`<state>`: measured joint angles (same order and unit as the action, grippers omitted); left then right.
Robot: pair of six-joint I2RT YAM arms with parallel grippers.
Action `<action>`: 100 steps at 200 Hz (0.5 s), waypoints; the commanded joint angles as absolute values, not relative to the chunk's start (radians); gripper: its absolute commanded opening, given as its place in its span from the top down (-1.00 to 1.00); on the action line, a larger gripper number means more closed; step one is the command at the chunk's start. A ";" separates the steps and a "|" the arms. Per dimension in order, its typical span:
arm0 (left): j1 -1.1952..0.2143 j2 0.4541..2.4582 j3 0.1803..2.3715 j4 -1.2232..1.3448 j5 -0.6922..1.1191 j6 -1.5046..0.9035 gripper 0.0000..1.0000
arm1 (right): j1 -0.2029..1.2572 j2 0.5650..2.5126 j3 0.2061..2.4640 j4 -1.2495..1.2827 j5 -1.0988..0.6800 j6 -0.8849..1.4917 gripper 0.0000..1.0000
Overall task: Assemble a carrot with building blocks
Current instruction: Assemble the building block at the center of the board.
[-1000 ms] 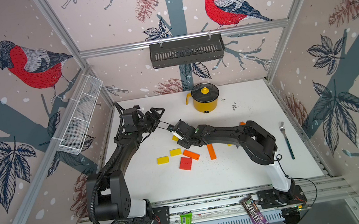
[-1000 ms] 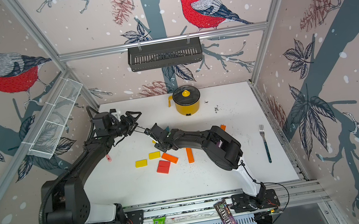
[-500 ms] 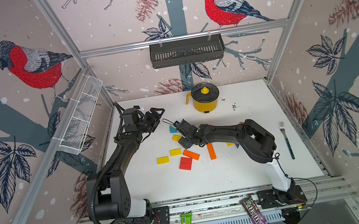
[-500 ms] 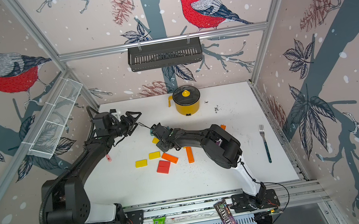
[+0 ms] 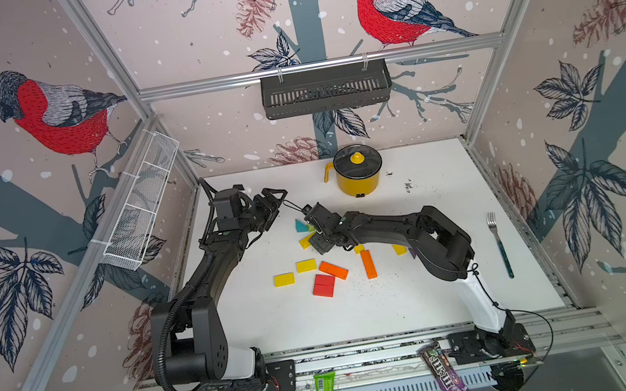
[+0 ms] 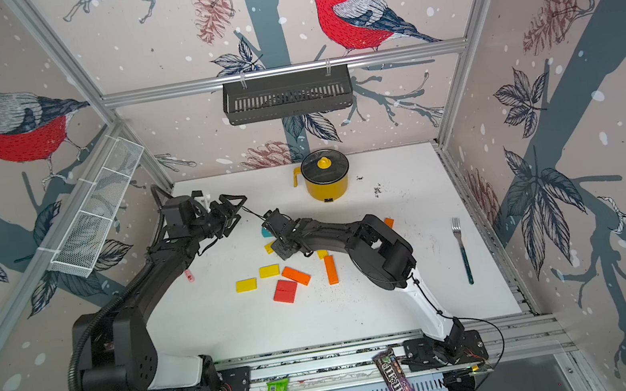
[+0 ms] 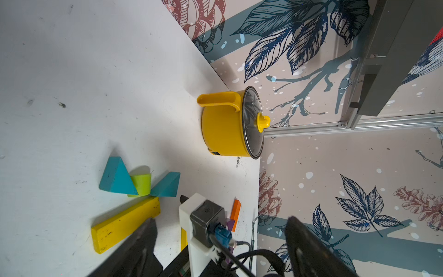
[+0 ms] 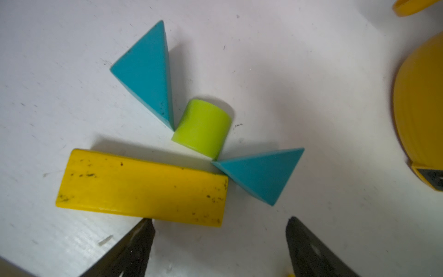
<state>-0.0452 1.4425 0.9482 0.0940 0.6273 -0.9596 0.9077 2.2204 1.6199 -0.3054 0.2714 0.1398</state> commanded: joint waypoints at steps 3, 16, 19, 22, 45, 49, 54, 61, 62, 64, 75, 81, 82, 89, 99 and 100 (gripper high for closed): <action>-0.042 1.443 0.948 0.117 0.638 -0.960 -0.69 | 0.917 2.232 1.643 -0.325 0.285 0.158 -0.85; -0.042 1.443 0.948 0.118 0.641 -0.963 -0.69 | 0.922 2.232 1.648 -0.327 0.279 0.159 -0.89; -0.043 1.443 0.948 0.118 0.640 -0.962 -0.69 | 0.923 2.233 1.650 -0.327 0.280 0.162 -0.90; -0.043 1.442 0.948 0.119 0.639 -0.961 -0.69 | 0.925 2.233 1.652 -0.327 0.282 0.162 -0.91; -0.042 1.440 0.948 0.118 0.636 -0.959 -0.69 | 0.934 2.246 1.671 -0.328 0.294 0.162 -0.98; -0.042 1.440 0.948 0.117 0.637 -0.959 -0.69 | 0.937 2.249 1.675 -0.328 0.303 0.164 -0.99; -0.042 1.441 0.948 0.117 0.639 -0.960 -0.69 | 0.936 2.255 1.682 -0.330 0.311 0.165 -1.00; -0.043 1.440 0.947 0.117 0.638 -0.960 -0.69 | 0.938 2.264 1.692 -0.336 0.314 0.166 -1.00; -0.042 1.440 0.947 0.117 0.637 -0.960 -0.69 | 0.937 2.266 1.694 -0.336 0.314 0.166 -1.00; -0.042 1.440 0.948 0.117 0.637 -0.958 -0.69 | 0.938 2.267 1.697 -0.337 0.316 0.165 -0.99; -0.042 1.440 0.948 0.114 0.633 -0.956 -0.69 | 0.940 2.277 1.710 -0.342 0.327 0.166 -0.99; -0.042 1.441 0.947 0.114 0.632 -0.956 -0.69 | 0.940 2.278 1.713 -0.340 0.334 0.167 -0.99; -0.042 1.442 0.948 0.114 0.633 -0.956 -0.69 | 0.940 2.278 1.714 -0.339 0.335 0.167 -0.99; -0.043 1.442 0.948 0.115 0.637 -0.959 -0.69 | 0.939 2.280 1.718 -0.336 0.346 0.169 -0.99; -0.042 1.442 0.948 0.118 0.641 -0.962 -0.69 | 0.940 2.286 1.733 -0.343 0.359 0.173 -0.99; -0.042 1.442 0.948 0.119 0.641 -0.962 -0.69 | 0.939 2.287 1.735 -0.344 0.360 0.173 -0.99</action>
<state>-0.0444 1.4422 0.9482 0.0944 0.6266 -0.9619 0.9382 2.2749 1.7081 -0.3298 0.3096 0.1555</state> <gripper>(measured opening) 0.845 0.994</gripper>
